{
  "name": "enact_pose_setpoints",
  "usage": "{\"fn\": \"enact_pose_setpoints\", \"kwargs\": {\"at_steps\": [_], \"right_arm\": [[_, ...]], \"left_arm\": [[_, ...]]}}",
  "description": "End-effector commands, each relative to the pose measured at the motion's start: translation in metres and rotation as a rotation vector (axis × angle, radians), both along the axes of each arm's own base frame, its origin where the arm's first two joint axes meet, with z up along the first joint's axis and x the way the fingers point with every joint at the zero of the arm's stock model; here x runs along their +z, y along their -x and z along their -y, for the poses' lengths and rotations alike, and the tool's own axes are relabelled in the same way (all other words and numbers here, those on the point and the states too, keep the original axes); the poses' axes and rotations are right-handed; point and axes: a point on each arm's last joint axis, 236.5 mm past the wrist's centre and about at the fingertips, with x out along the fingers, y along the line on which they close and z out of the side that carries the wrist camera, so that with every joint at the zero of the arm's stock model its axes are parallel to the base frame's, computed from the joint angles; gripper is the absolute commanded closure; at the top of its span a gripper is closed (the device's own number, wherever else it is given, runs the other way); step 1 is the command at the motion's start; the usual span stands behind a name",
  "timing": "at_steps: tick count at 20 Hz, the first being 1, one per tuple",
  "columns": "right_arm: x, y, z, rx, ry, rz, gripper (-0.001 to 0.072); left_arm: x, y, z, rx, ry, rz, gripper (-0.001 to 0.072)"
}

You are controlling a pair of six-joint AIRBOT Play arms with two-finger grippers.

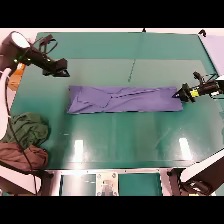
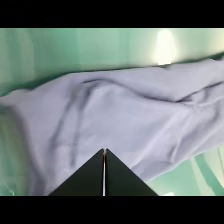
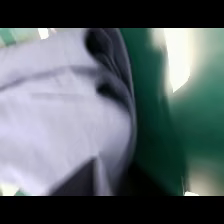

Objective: Fold the shirts.

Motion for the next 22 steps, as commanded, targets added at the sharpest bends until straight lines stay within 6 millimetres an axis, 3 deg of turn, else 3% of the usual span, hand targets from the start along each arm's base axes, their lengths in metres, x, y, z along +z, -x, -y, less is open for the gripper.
{"fn": "enact_pose_setpoints", "kwargs": {"at_steps": [1,3,6,9,12,14,18,22], "right_arm": [[0.003,-0.006,-0.016,0.060,-0.022,0.029,0.0696],[0.027,-0.002,-0.018,0.103,-0.040,0.029,0.0697],[0.083,-0.006,-0.018,0.127,-0.006,0.104,0.0697],[0.158,0.000,-0.038,0.169,-0.013,0.216,0.0696],[0.211,0.014,-0.062,0.226,-0.005,0.306,0.0696],[0.236,0.022,-0.076,0.259,0.013,0.356,0.0696],[0.279,0.026,-0.110,0.296,-0.067,0.468,0.0696],[0.282,0.026,-0.125,0.318,-0.091,0.477,0.0696]], "left_arm": [[-0.008,-0.003,0.054,-0.055,0.006,0.067,0.0681],[-0.018,0.000,0.100,-0.107,0.014,0.128,0.0680],[-0.042,0.012,0.180,-0.189,0.043,0.178,0.0681],[-0.086,0.036,0.264,-0.267,0.090,0.172,0.0681],[-0.113,0.053,0.323,-0.336,0.133,0.155,0.0681],[-0.123,0.062,0.348,-0.376,0.153,0.138,0.0681],[-0.130,0.067,0.372,-0.372,0.226,0.094,0.0681],[-0.120,0.070,0.374,-0.388,0.250,0.074,0.0680]]}}
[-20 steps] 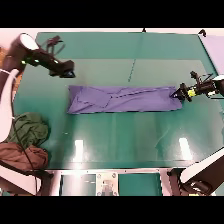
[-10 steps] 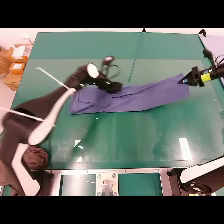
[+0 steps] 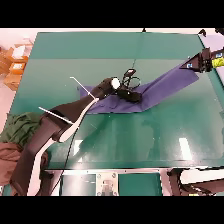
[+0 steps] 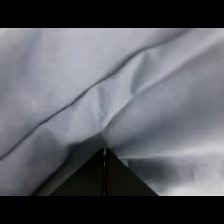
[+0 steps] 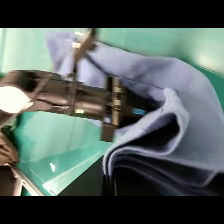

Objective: Fold the shirts.

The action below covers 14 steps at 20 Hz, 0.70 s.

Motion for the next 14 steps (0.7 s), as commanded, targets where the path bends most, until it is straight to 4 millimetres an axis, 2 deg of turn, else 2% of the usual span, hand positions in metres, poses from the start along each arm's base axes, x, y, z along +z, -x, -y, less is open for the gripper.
{"fn": "enact_pose_setpoints", "kwargs": {"at_steps": [1,3,5,7,8,10,12,14], "right_arm": [[0.013,0.001,-0.019,0.026,-0.033,0.026,0.0696],[0.013,-0.002,-0.025,0.016,-0.040,0.020,0.0696],[0.022,-0.001,-0.043,0.049,-0.086,0.027,0.0696],[0.038,-0.002,-0.074,0.089,-0.161,0.051,0.0696],[0.042,-0.006,-0.092,0.100,-0.176,0.072,0.0696],[0.045,-0.014,-0.140,0.128,-0.190,0.102,0.0696],[0.040,-0.023,-0.200,0.156,-0.200,0.150,0.0695],[0.024,-0.031,-0.269,0.176,-0.212,0.183,0.0696]], "left_arm": [[0.014,0.006,0.003,-0.045,0.023,-0.028,0.0680],[0.043,-0.003,-0.024,-0.063,0.015,-0.034,0.0680],[0.078,-0.023,-0.081,-0.052,-0.043,-0.009,0.0681],[0.106,-0.045,-0.166,-0.005,-0.198,0.032,0.0681],[0.117,-0.053,-0.218,0.043,-0.302,0.039,0.0681],[0.134,-0.059,-0.311,0.136,-0.502,0.047,0.0681],[0.147,-0.057,-0.398,0.245,-0.688,0.028,0.0681],[0.154,-0.054,-0.454,0.327,-0.798,-0.002,0.0681]]}}
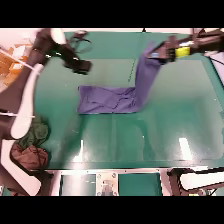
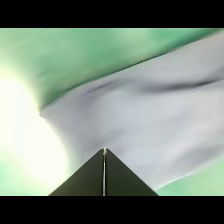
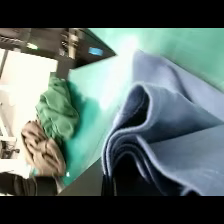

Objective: Fold the shirts.

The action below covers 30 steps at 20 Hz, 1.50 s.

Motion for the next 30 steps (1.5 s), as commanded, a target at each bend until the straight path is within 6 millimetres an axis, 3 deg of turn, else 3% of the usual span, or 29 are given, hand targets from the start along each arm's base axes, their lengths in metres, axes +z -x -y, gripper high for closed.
{"fn": "enact_pose_setpoints", "kwargs": {"at_steps": [1,3,5,6,7,8,9,10,12,14,15,17,19,20,21,23,28,30], "right_arm": [[-0.022,-0.014,-0.117,0.001,-0.048,0.066,0.0695],[-0.069,-0.014,-0.189,-0.001,-0.052,0.051,0.0695],[-0.133,-0.010,-0.253,-0.035,-0.035,0.034,0.0676],[-0.166,-0.003,-0.280,-0.053,-0.024,0.022,0.0536],[-0.192,0.006,-0.298,-0.058,-0.013,0.006,0.0347],[-0.211,0.014,-0.307,-0.050,0.005,-0.007,0.0289],[-0.216,0.016,-0.305,-0.036,0.014,-0.020,0.0288],[-0.207,0.008,-0.289,-0.023,0.023,-0.022,0.0288],[-0.179,-0.023,-0.231,-0.044,0.045,-0.034,0.0291],[-0.158,-0.052,-0.142,-0.109,0.125,-0.078,0.0291],[-0.155,-0.058,-0.098,-0.143,0.180,-0.118,0.0291],[-0.163,-0.051,-0.017,-0.202,0.303,-0.208,0.0290],[-0.185,-0.031,0.039,-0.265,0.371,-0.298,0.0276],[-0.200,-0.018,0.058,-0.302,0.375,-0.354,0.0176],[-0.218,-0.009,0.068,-0.338,0.369,-0.399,0.0109],[-0.253,0.007,0.064,-0.368,0.319,-0.478,0.0108],[-0.282,0.008,-0.012,-0.304,0.146,-0.535,0.0109],[-0.283,-0.002,-0.029,-0.287,0.140,-0.513,0.0112]], "left_arm": [[0.018,0.015,-0.128,0.192,-0.259,-0.045,0.0680],[0.018,0.013,-0.149,0.236,-0.256,-0.046,0.0680],[0.018,0.011,-0.161,0.254,-0.256,-0.039,0.0680],[0.018,0.011,-0.164,0.260,-0.256,-0.041,0.0680],[0.018,0.011,-0.164,0.260,-0.256,-0.041,0.0680],[0.018,0.011,-0.164,0.240,-0.260,-0.040,0.0680],[0.018,0.011,-0.163,0.235,-0.260,-0.039,0.0680],[0.018,0.011,-0.163,0.234,-0.260,-0.039,0.0680],[0.018,0.012,-0.162,0.232,-0.253,-0.043,0.0680],[0.016,0.013,-0.161,0.231,-0.251,-0.048,0.0680],[0.015,0.013,-0.161,0.230,-0.250,-0.052,0.0680],[0.015,0.013,-0.161,0.230,-0.250,-0.053,0.0680],[0.015,0.015,-0.161,0.230,-0.250,-0.060,0.0680],[0.015,0.016,-0.161,0.231,-0.250,-0.061,0.0680],[0.015,0.016,-0.161,0.233,-0.249,-0.062,0.0680],[0.015,0.016,-0.159,0.240,-0.243,-0.063,0.0680],[0.014,0.015,-0.154,0.247,-0.215,-0.064,0.0680],[0.015,0.015,-0.154,0.247,-0.215,-0.063,0.0680]]}}
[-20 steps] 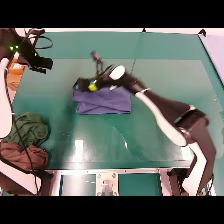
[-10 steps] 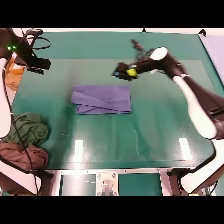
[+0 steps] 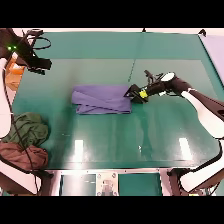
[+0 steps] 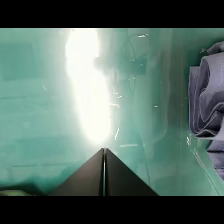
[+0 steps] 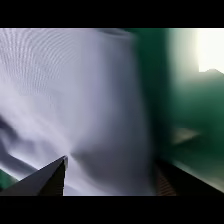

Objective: Fold the shirts.

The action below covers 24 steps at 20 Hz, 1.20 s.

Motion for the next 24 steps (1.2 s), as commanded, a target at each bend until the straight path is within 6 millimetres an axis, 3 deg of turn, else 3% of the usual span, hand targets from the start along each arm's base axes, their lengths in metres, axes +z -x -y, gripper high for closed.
{"fn": "enact_pose_setpoints", "kwargs": {"at_steps": [1,2,3,5,6,7,9,11,14,17,19,21,23,24], "right_arm": [[-0.005,-0.014,-0.029,-0.005,-0.054,0.021,0.0234],[0.003,-0.023,-0.031,-0.007,-0.062,0.047,0.0590],[0.015,-0.034,-0.029,-0.011,-0.068,0.080,0.0695],[0.047,-0.055,-0.008,-0.034,-0.062,0.157,0.0697],[0.065,-0.065,0.016,-0.063,-0.021,0.206,0.0697],[0.083,-0.072,0.048,-0.105,0.035,0.245,0.0698],[0.122,-0.077,0.133,-0.208,0.190,0.330,0.0698],[0.149,-0.061,0.219,-0.332,0.332,0.343,0.0698],[0.152,-0.006,0.326,-0.520,0.463,0.271,0.0699],[0.128,0.078,0.422,-0.800,0.535,0.155,0.0699],[0.111,0.142,0.471,-1.014,0.557,0.088,0.0699],[0.085,0.215,0.503,-1.218,0.557,-0.013,0.0699],[0.056,0.273,0.510,-1.340,0.539,-0.114,0.0700],[0.043,0.294,0.508,-1.378,0.528,-0.152,0.0700]], "left_arm": [[0.000,0.000,0.002,0.002,0.011,0.001,0.0680],[0.000,0.000,0.002,0.002,0.011,0.000,0.0680],[0.000,0.000,0.002,0.002,0.011,0.000,0.0680],[0.000,0.000,0.003,0.001,0.014,0.001,0.0680],[0.000,0.001,0.003,0.001,0.016,-0.002,0.0680],[0.000,0.002,0.003,0.001,0.016,-0.007,0.0680],[0.000,0.002,0.004,0.001,0.018,-0.007,0.0680],[0.000,0.002,0.006,0.002,0.026,-0.007,0.0680],[0.000,0.002,0.010,0.006,0.046,-0.007,0.0680],[0.000,0.002,0.014,0.017,0.065,-0.007,0.0680],[0.000,0.002,0.014,0.017,0.067,-0.007,0.0680],[0.000,0.002,0.014,0.017,0.068,-0.007,0.0680],[0.000,0.002,0.015,0.016,0.071,-0.007,0.0680],[0.000,0.002,0.015,0.016,0.072,-0.008,0.0680]]}}
